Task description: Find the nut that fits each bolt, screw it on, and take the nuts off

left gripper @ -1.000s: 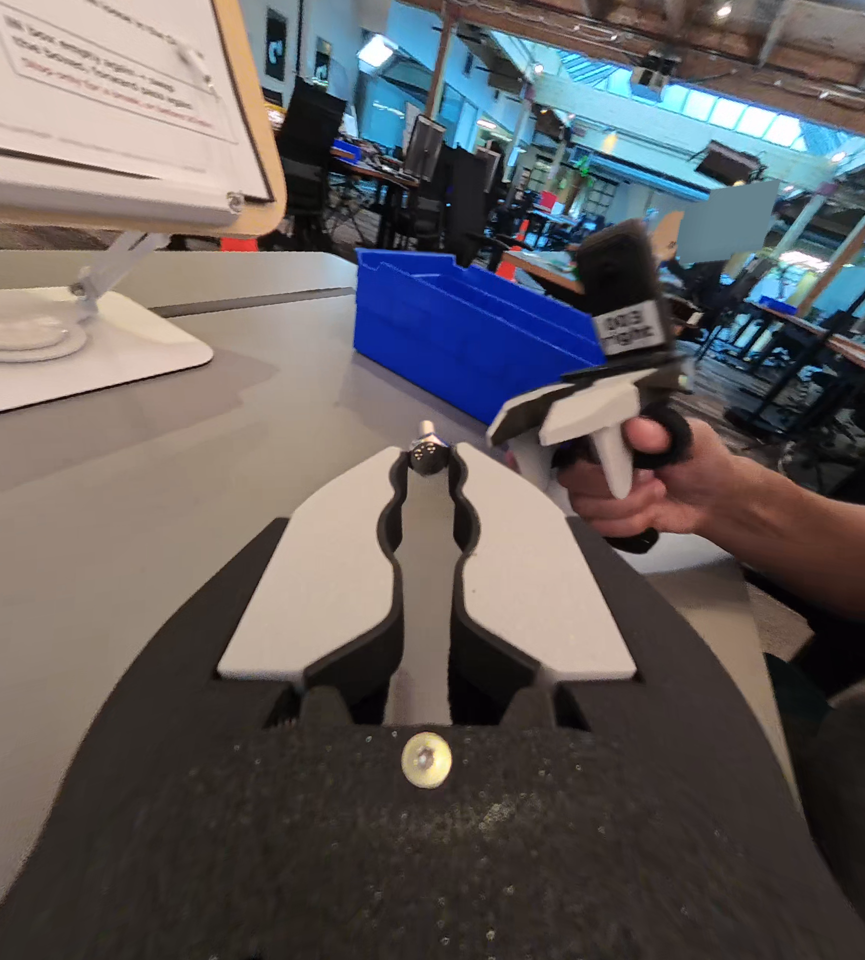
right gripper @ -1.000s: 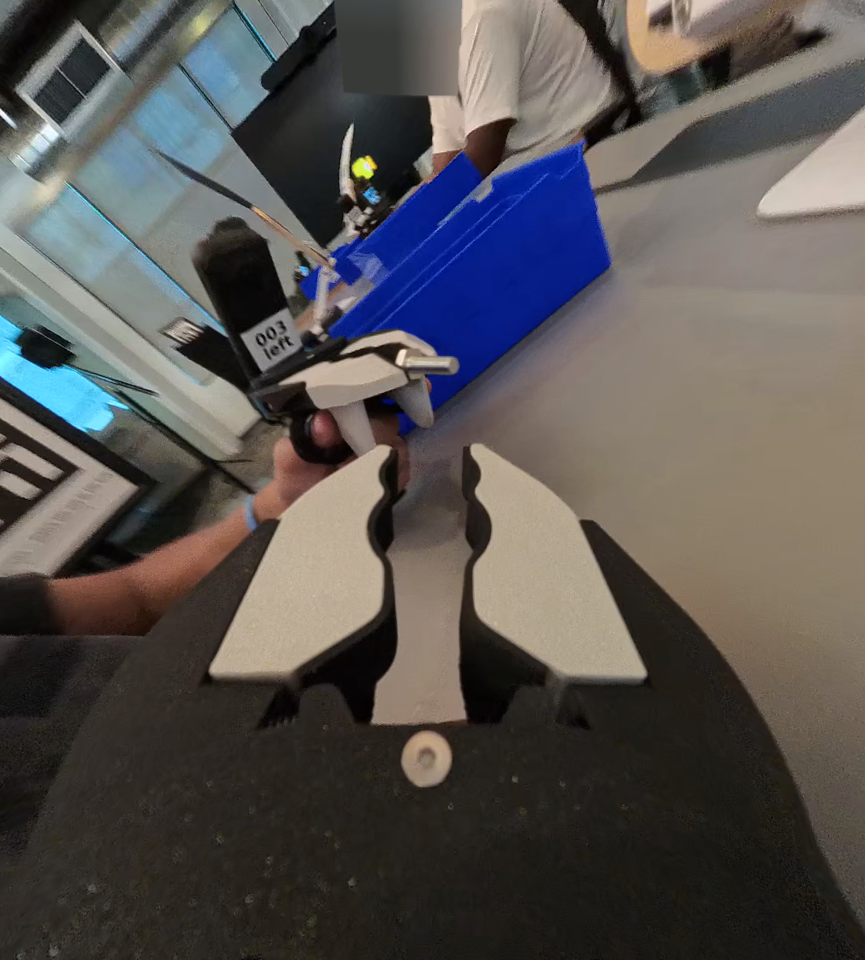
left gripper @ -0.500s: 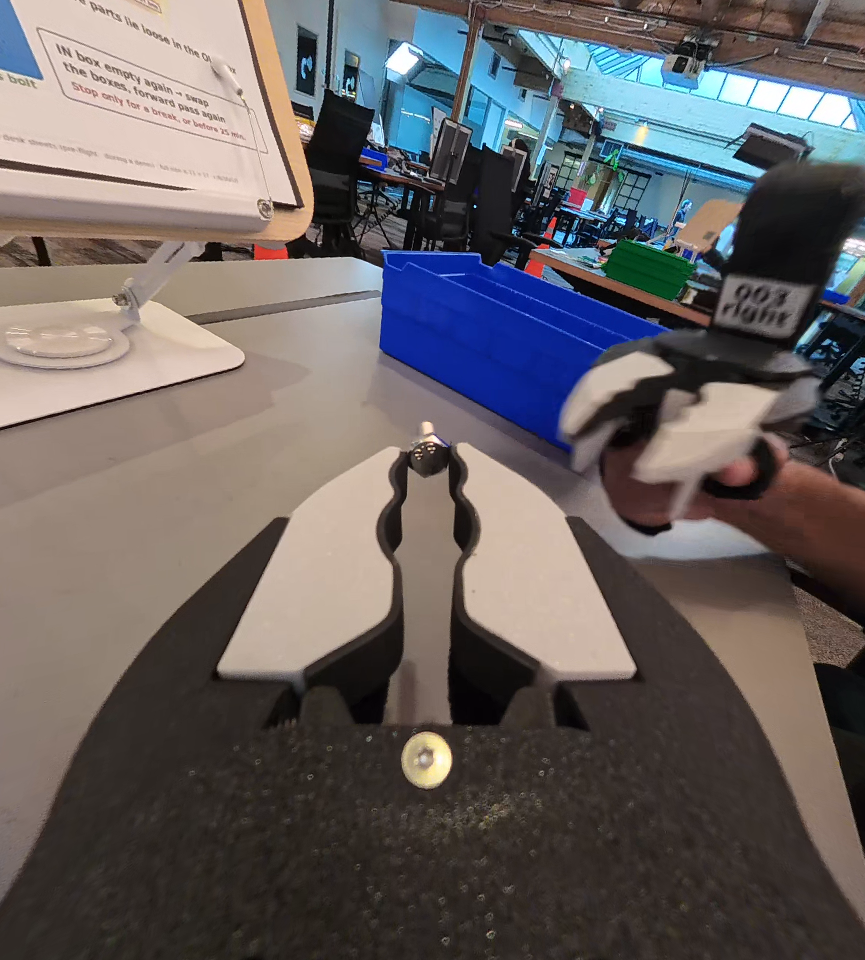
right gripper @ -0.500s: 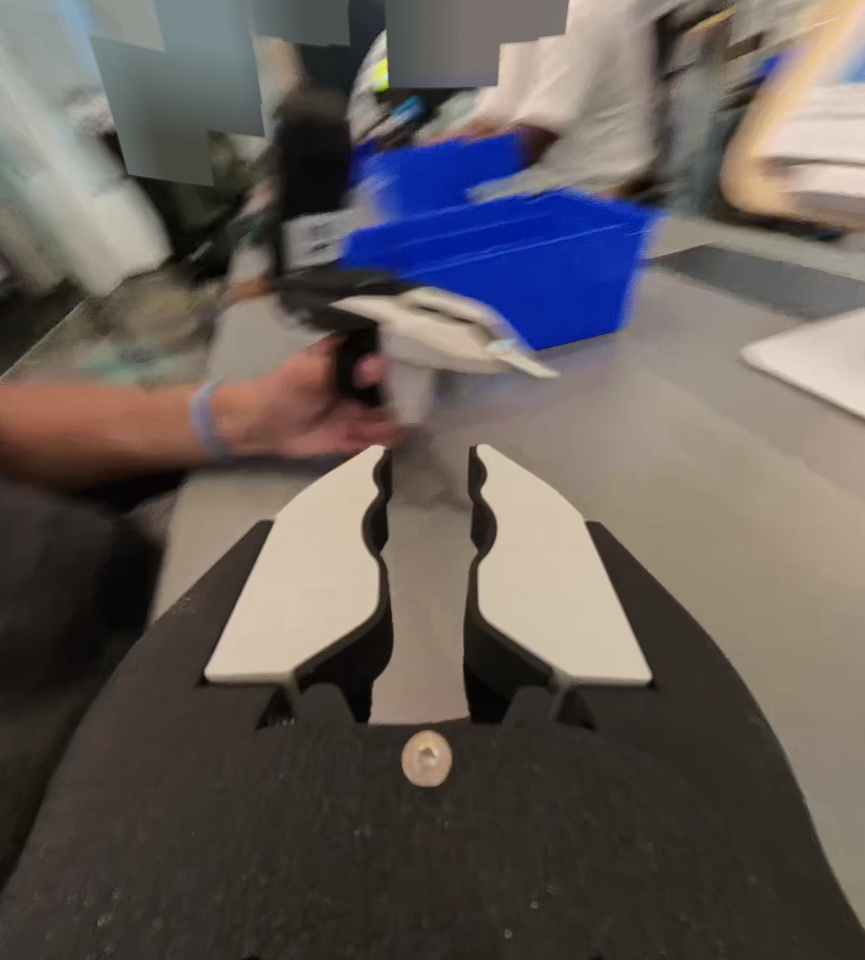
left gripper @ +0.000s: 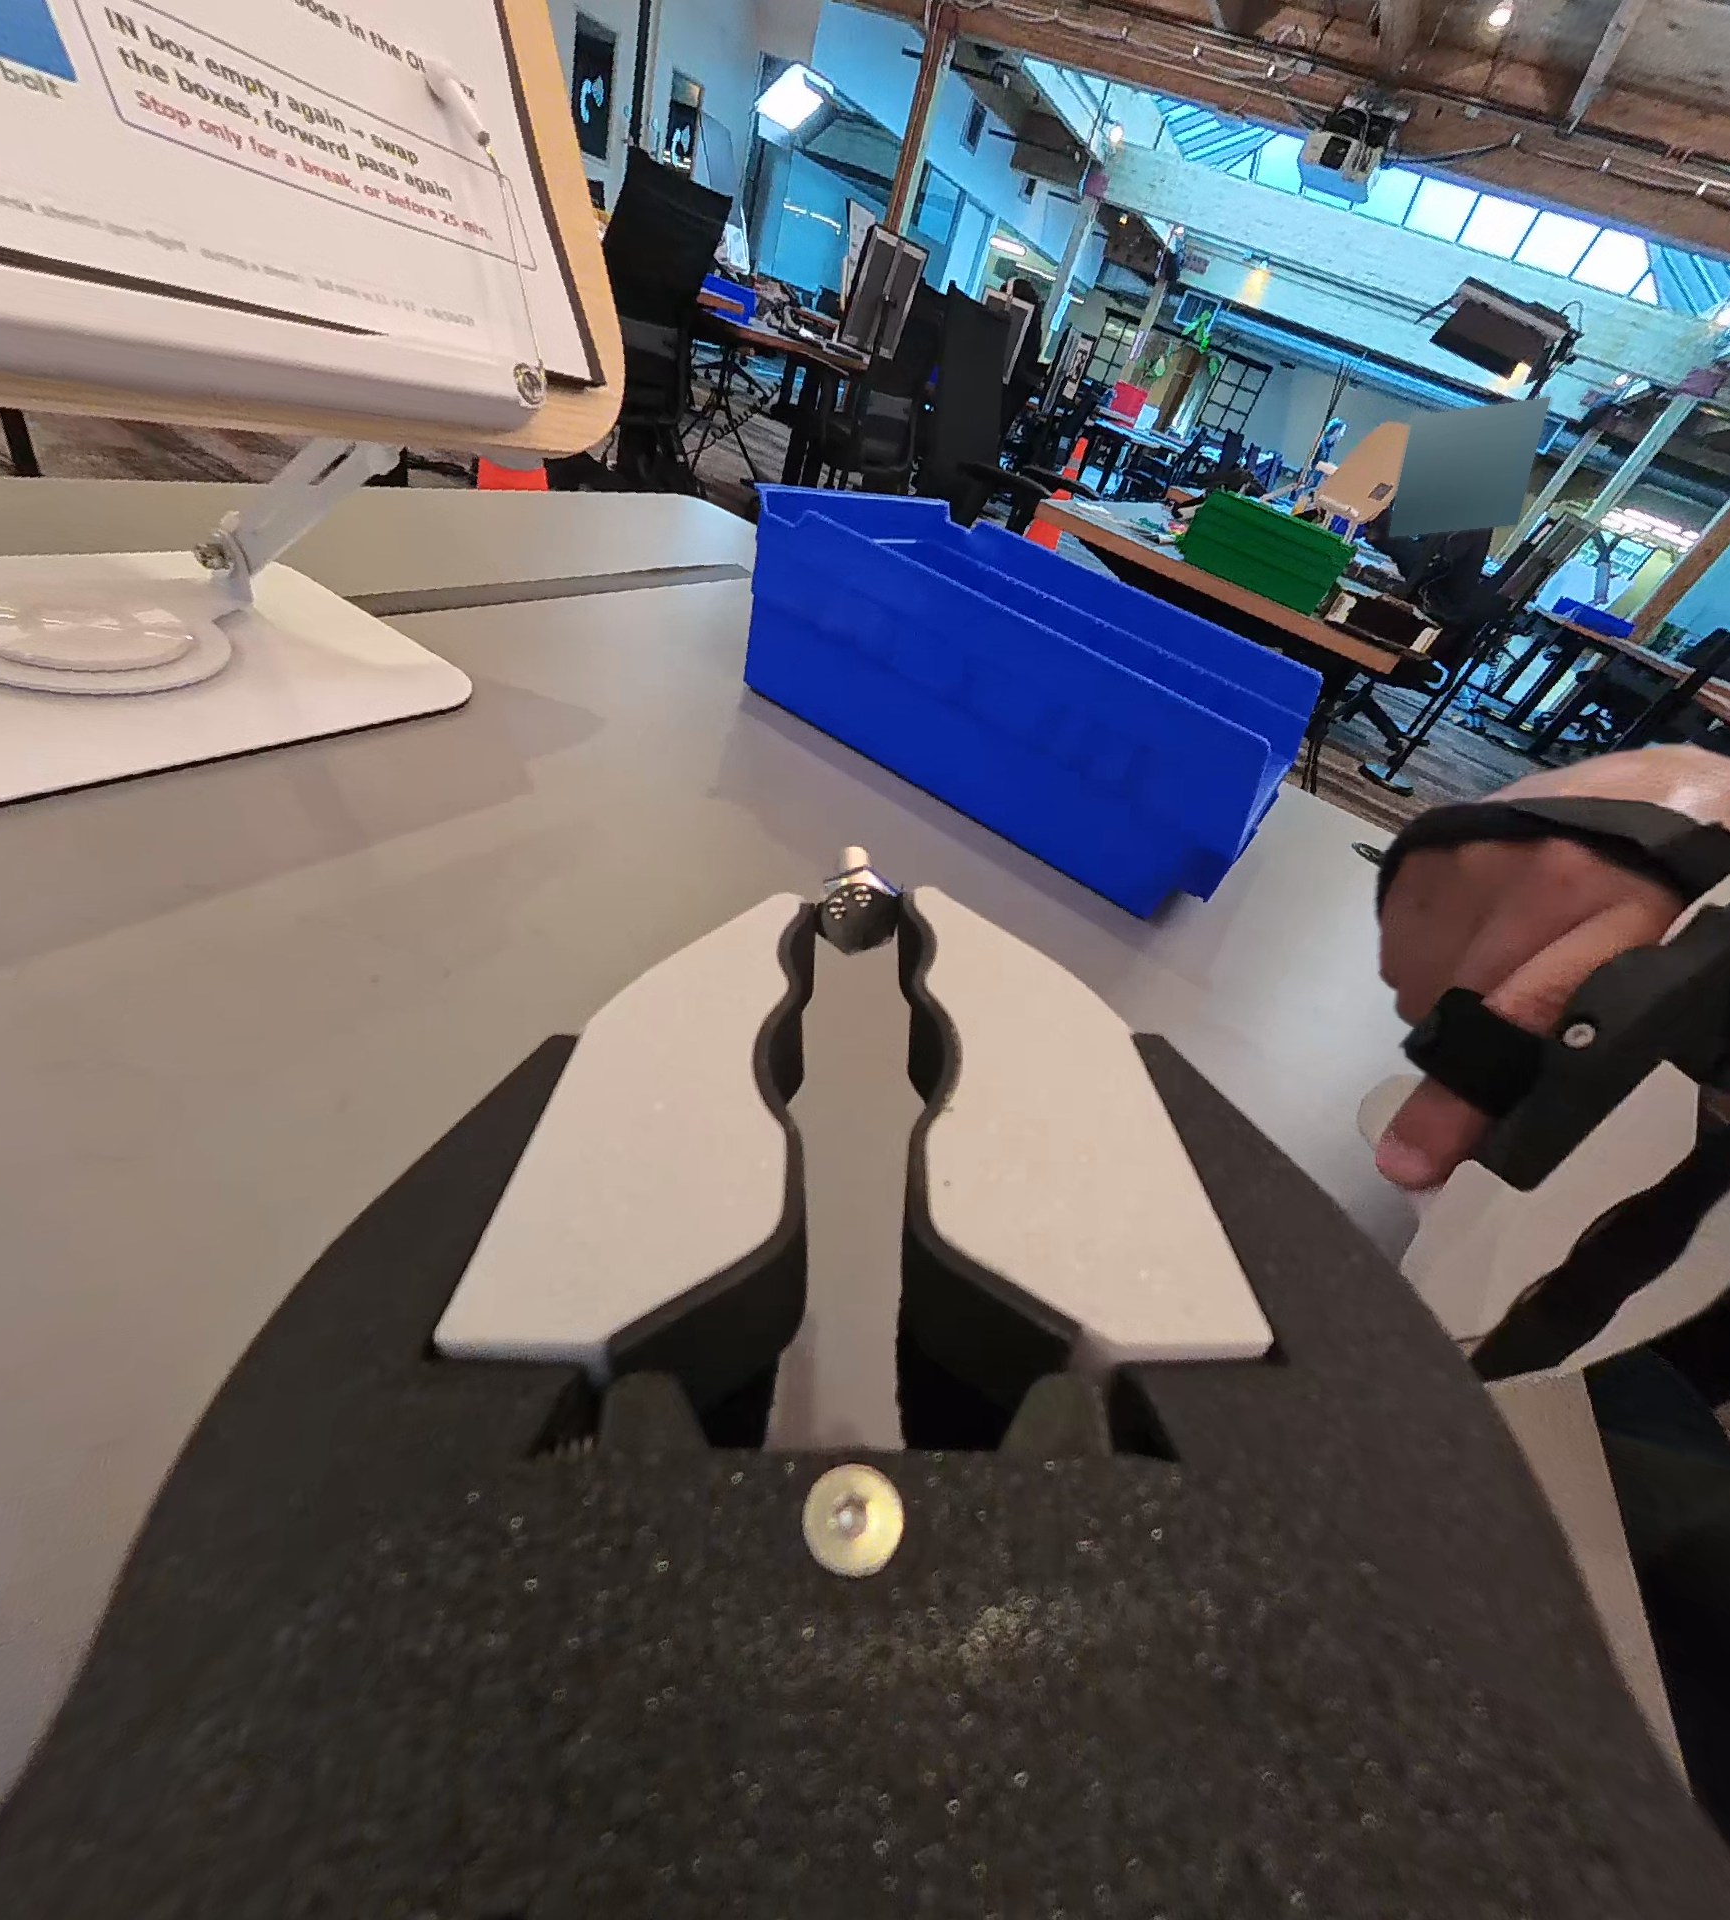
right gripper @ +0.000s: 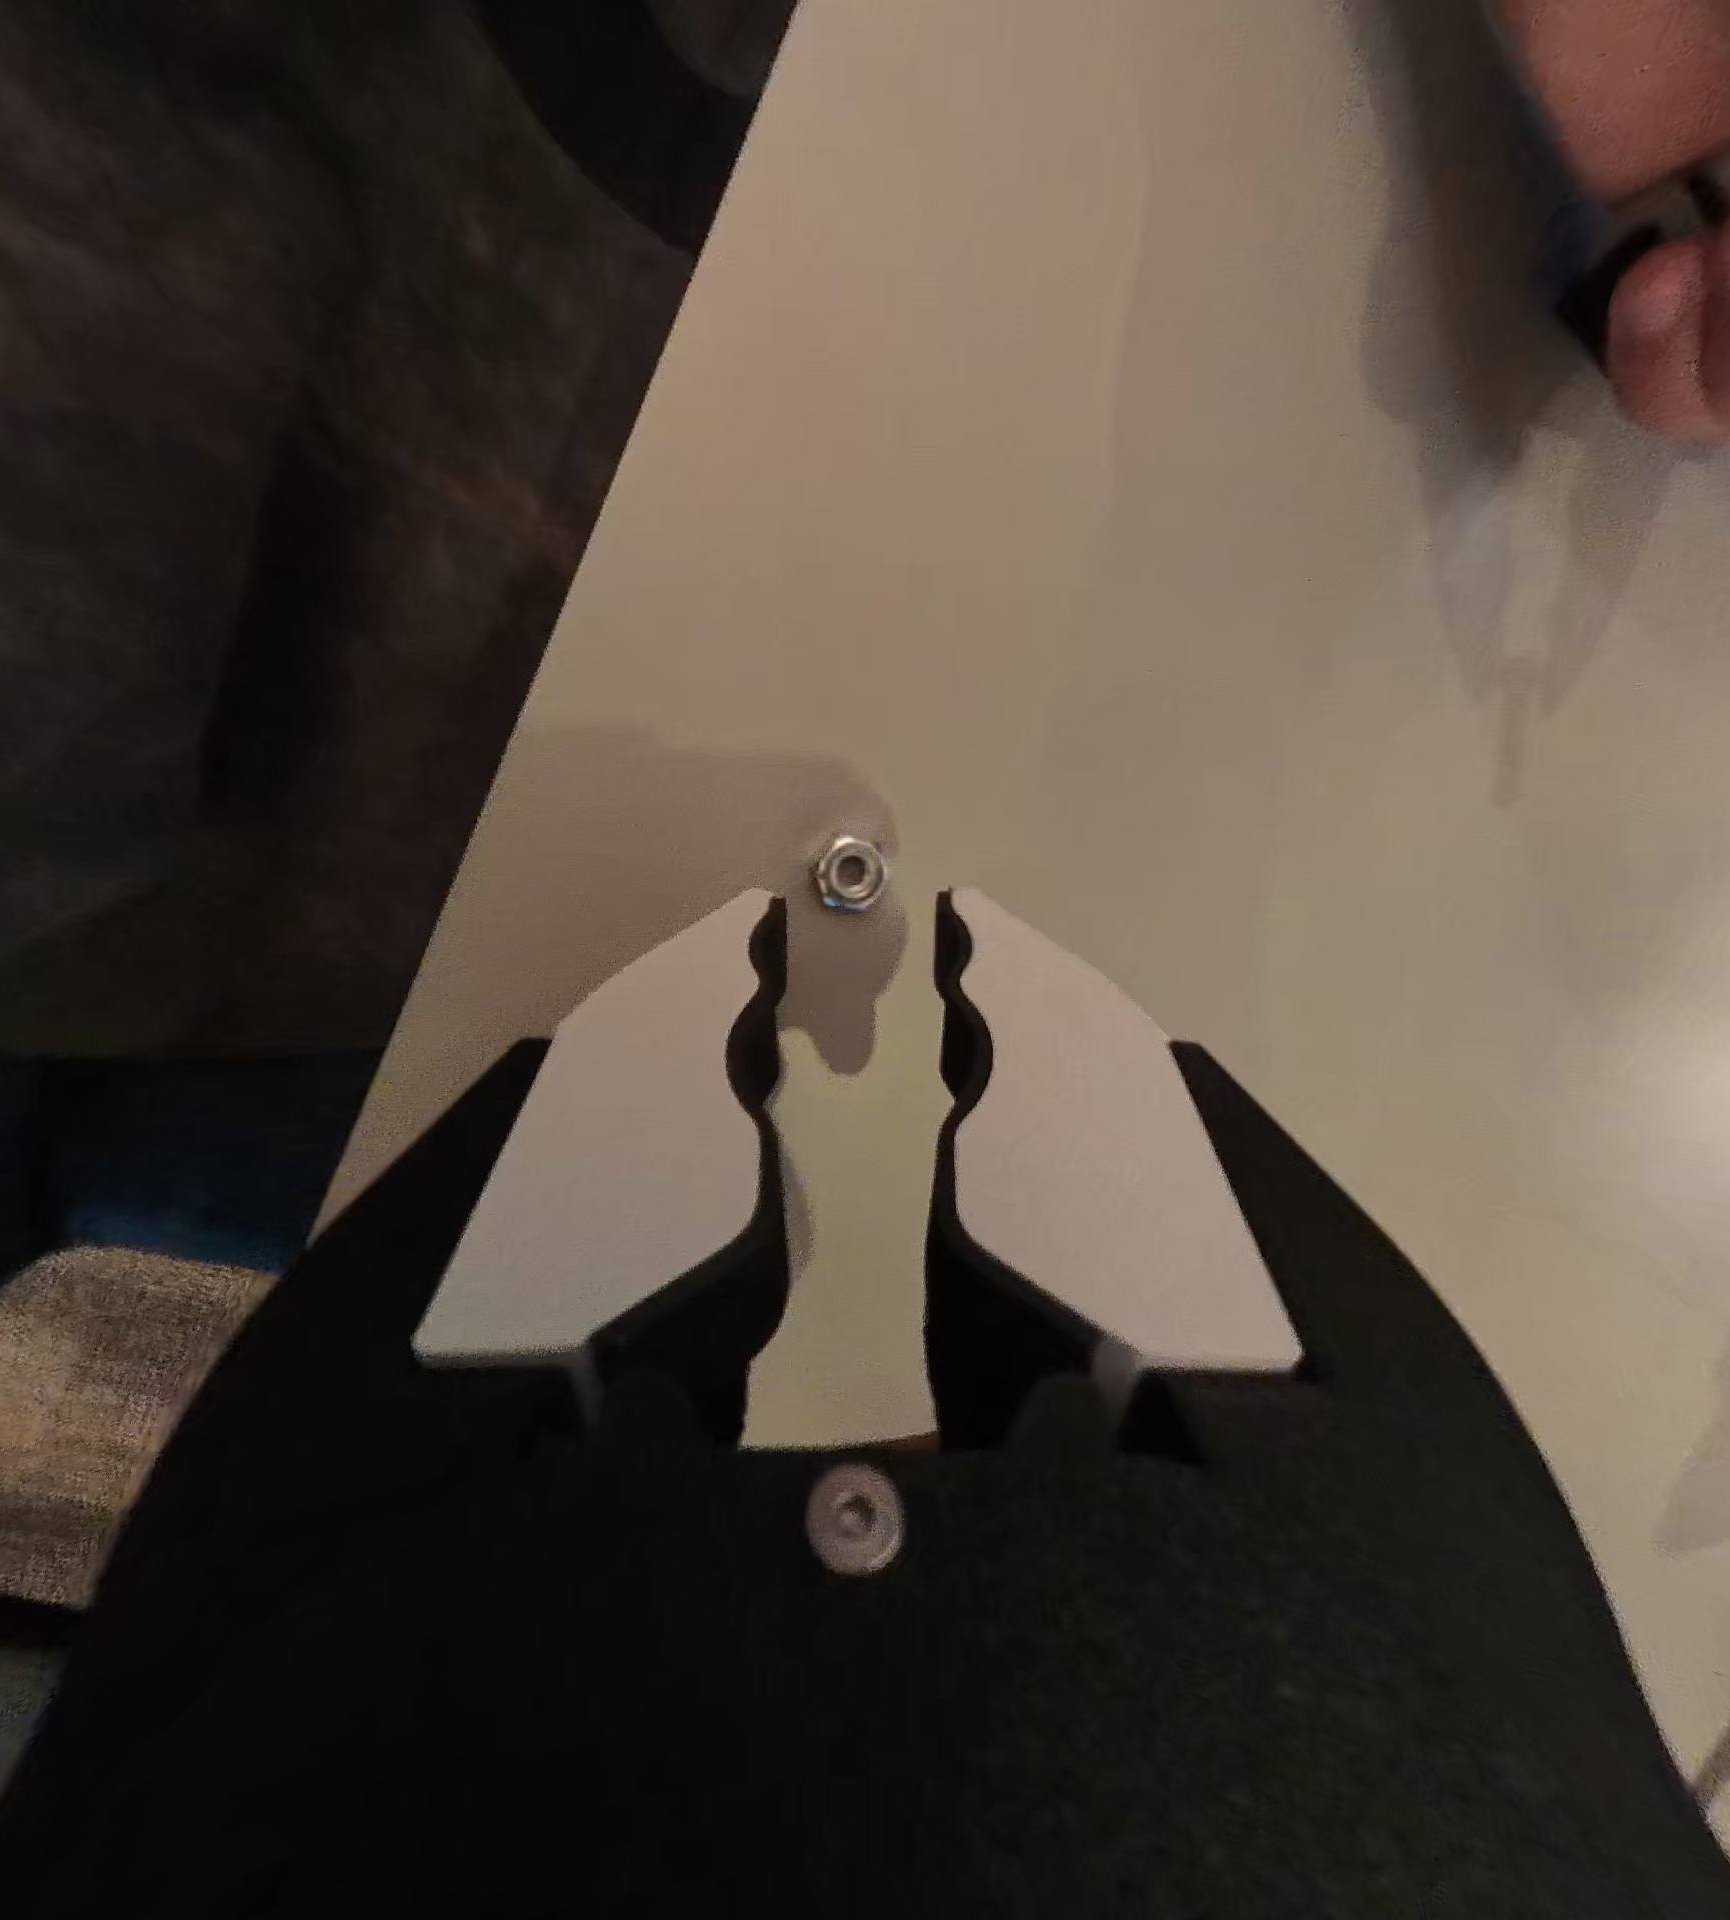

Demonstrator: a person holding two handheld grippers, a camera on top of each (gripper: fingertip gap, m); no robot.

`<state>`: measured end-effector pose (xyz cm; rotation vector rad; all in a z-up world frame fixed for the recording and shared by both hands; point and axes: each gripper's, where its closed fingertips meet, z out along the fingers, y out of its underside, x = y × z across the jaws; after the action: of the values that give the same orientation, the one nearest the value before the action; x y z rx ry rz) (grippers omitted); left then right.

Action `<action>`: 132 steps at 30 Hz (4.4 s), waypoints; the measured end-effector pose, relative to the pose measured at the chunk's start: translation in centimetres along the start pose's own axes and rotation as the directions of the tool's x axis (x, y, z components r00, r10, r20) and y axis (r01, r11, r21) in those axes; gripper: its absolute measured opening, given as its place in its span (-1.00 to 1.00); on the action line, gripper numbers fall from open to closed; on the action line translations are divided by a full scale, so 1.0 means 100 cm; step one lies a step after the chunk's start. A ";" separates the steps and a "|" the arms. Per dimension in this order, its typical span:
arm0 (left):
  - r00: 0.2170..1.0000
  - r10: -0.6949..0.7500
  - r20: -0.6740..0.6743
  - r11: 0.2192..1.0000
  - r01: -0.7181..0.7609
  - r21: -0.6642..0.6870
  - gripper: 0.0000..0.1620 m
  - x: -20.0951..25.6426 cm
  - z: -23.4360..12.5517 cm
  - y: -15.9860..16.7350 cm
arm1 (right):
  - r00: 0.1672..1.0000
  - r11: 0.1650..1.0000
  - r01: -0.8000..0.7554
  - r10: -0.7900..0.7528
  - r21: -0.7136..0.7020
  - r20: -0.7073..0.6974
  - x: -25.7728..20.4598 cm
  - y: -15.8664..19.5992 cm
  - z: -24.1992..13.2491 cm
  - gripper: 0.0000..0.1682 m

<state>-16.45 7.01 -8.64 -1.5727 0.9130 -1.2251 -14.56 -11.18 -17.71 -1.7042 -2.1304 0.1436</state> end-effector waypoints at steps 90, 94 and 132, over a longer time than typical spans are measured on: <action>0.926 0.115 -0.359 0.993 -0.097 0.070 -0.83 0.062 -0.015 -0.011 | 0.497 -0.234 -0.711 0.500 0.663 0.709 0.152 -0.014 -0.095 -0.50; 0.905 0.039 -0.423 0.999 -0.026 0.037 -0.83 0.065 -0.019 -0.012 | 0.580 -0.180 -0.650 0.509 0.738 0.636 0.148 -0.021 -0.099 -0.50; 0.870 -0.010 -0.492 1.000 0.019 0.013 -0.83 0.074 -0.020 -0.012 | 0.731 0.188 -0.396 0.657 0.899 0.184 0.137 -0.031 -0.073 -0.46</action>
<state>-16.65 0.05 -5.14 -1.2672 1.2058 -1.6829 -16.99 -0.07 -6.69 -1.4783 -0.7497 1.0468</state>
